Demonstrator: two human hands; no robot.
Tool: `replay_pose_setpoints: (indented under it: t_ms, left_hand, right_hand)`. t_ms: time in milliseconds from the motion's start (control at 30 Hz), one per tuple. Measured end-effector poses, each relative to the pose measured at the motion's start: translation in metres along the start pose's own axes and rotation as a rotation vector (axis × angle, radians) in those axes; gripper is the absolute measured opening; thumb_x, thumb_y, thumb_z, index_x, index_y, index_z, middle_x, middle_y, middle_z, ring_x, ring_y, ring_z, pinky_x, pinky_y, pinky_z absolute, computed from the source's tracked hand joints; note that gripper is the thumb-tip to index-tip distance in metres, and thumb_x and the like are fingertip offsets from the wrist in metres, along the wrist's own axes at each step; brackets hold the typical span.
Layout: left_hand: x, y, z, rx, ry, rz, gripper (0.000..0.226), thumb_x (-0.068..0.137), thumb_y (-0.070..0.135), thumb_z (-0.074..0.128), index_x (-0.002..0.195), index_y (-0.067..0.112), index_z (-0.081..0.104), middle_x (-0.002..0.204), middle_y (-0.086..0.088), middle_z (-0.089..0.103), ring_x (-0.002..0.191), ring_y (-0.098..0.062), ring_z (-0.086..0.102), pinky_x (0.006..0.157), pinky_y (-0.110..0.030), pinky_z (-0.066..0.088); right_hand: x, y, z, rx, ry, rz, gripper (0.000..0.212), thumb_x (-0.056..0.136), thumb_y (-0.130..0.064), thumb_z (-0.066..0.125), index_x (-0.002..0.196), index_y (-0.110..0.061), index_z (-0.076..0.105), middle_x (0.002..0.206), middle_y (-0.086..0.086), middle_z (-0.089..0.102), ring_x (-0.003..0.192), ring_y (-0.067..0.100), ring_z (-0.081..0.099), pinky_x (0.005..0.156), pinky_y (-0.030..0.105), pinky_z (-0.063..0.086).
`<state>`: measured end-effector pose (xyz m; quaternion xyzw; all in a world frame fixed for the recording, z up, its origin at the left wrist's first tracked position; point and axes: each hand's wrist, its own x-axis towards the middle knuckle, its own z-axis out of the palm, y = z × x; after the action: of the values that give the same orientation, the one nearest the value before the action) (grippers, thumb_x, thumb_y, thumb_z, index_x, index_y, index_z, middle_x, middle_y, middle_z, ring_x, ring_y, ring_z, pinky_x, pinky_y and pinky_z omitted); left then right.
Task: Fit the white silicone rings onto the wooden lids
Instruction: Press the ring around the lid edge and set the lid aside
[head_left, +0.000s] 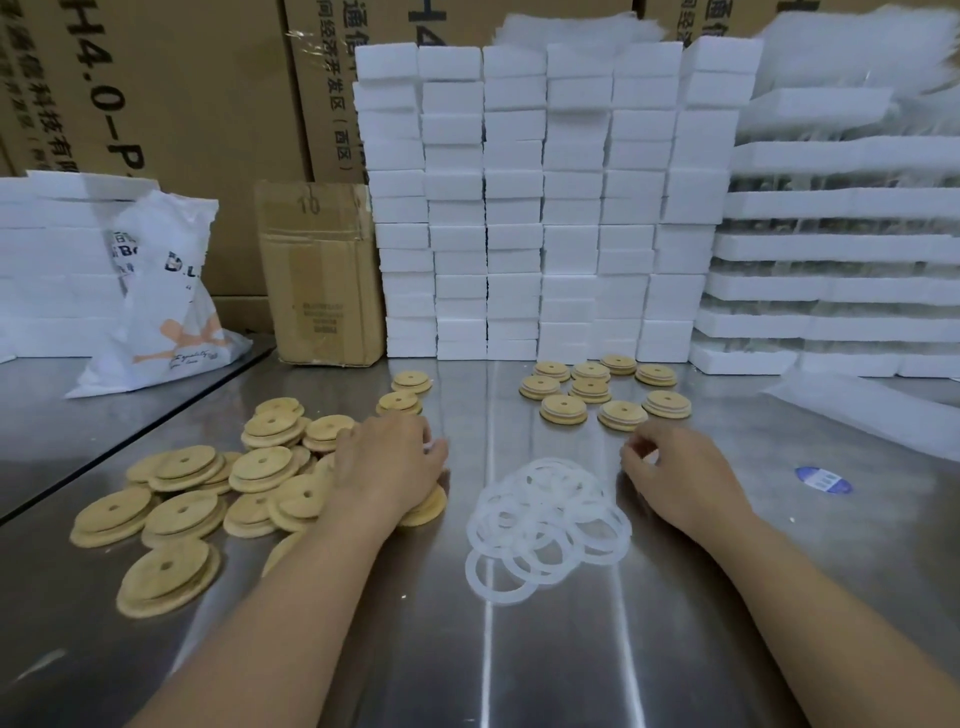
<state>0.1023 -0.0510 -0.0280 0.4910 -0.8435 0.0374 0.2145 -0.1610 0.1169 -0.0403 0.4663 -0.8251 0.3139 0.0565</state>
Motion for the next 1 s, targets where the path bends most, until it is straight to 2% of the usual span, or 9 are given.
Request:
replay_pose_setpoints:
  t_ms: [67,133,200,333,533,733,800,900,1000]
  left_hand:
    - [-0.002,0.011,-0.010,0.003,0.070,0.078,0.034,0.105,0.056,0.047,0.114,0.035,0.072,0.114,0.010,0.069,0.113,-0.020,0.064,0.096,-0.045,0.045]
    - [-0.006,0.011,-0.027,-0.099,0.070,0.116,0.027,0.101,0.054,0.050,0.111,0.038,0.070,0.106,0.015,0.067,0.103,-0.016,0.064,0.089,-0.042,0.049]
    - [-0.011,0.003,-0.041,-0.212,-0.100,0.136,0.024,0.091,0.056,0.055,0.107,0.042,0.067,0.097,0.016,0.064,0.091,-0.009,0.063,0.077,-0.037,0.053]
    - [-0.022,-0.006,-0.059,-0.227,-0.528,0.172,0.032,0.083,0.060,0.063,0.113,0.049,0.065,0.107,0.018,0.063,0.096,-0.004,0.062,0.077,-0.030,0.051]
    - [-0.023,-0.004,-0.064,-0.152,-0.597,0.150,0.055,0.078,0.057,0.076,0.130,0.047,0.061,0.120,0.015,0.062,0.107,-0.013,0.063,0.095,-0.039,0.057]
    - [-0.023,-0.003,-0.057,-0.227,-0.388,0.130,0.054,0.082,0.059,0.074,0.131,0.039,0.065,0.104,0.020,0.065,0.097,-0.009,0.065,0.083,-0.033,0.057]
    - [-0.023,-0.002,-0.053,-0.413,-0.295,0.080,0.041,0.083,0.054,0.078,0.121,0.040,0.067,0.098,0.017,0.068,0.090,-0.006,0.066,0.076,-0.030,0.054]
    - [-0.024,0.008,-0.052,-1.028,-0.309,-0.070,0.009,0.086,0.031,0.084,0.093,0.034,0.080,0.082,0.013,0.075,0.083,-0.013,0.072,0.079,-0.034,0.065]
    - [-0.025,0.020,-0.054,-1.484,-0.452,-0.213,0.027,0.089,0.017,0.086,0.112,0.007,0.077,0.096,-0.005,0.077,0.091,-0.023,0.075,0.092,-0.043,0.065]
  right_hand:
    - [0.000,-0.005,-0.002,0.169,-0.070,-0.020,0.019,0.097,-0.028,0.065,0.079,-0.027,0.070,0.079,-0.010,0.072,0.083,0.014,0.066,0.071,0.031,0.048]
    - [0.000,-0.012,-0.004,0.248,-0.192,-0.042,0.017,0.097,-0.030,0.070,0.080,-0.028,0.076,0.082,-0.013,0.075,0.085,0.007,0.066,0.074,0.026,0.048]
    - [-0.002,-0.018,-0.007,0.290,-0.328,-0.056,0.014,0.095,-0.032,0.072,0.083,-0.029,0.078,0.086,-0.012,0.076,0.088,0.008,0.067,0.081,0.028,0.051]
    - [-0.007,-0.025,-0.015,0.259,-0.453,-0.041,0.011,0.088,-0.037,0.078,0.084,-0.028,0.077,0.088,-0.010,0.076,0.084,0.008,0.067,0.081,0.029,0.052]
    - [-0.013,-0.027,-0.027,0.211,-0.516,-0.014,0.024,0.075,-0.041,0.091,0.083,-0.023,0.078,0.086,-0.005,0.077,0.076,0.006,0.064,0.079,0.028,0.051]
    - [-0.015,-0.028,-0.030,0.344,-0.479,0.019,0.019,0.084,-0.034,0.087,0.083,-0.017,0.079,0.082,-0.001,0.076,0.073,0.008,0.060,0.074,0.027,0.045]
    - [-0.015,-0.031,-0.033,0.449,-0.433,0.023,0.019,0.089,-0.029,0.083,0.084,-0.012,0.076,0.080,-0.003,0.075,0.075,0.009,0.060,0.074,0.027,0.044]
    - [-0.016,-0.040,-0.040,0.612,-0.390,0.000,0.011,0.093,-0.022,0.078,0.088,-0.013,0.075,0.086,-0.002,0.080,0.075,0.005,0.063,0.075,0.028,0.045]
    - [-0.018,-0.049,-0.045,0.792,-0.385,-0.015,0.008,0.091,-0.018,0.079,0.098,-0.016,0.076,0.089,-0.004,0.077,0.082,0.009,0.065,0.080,0.031,0.047]
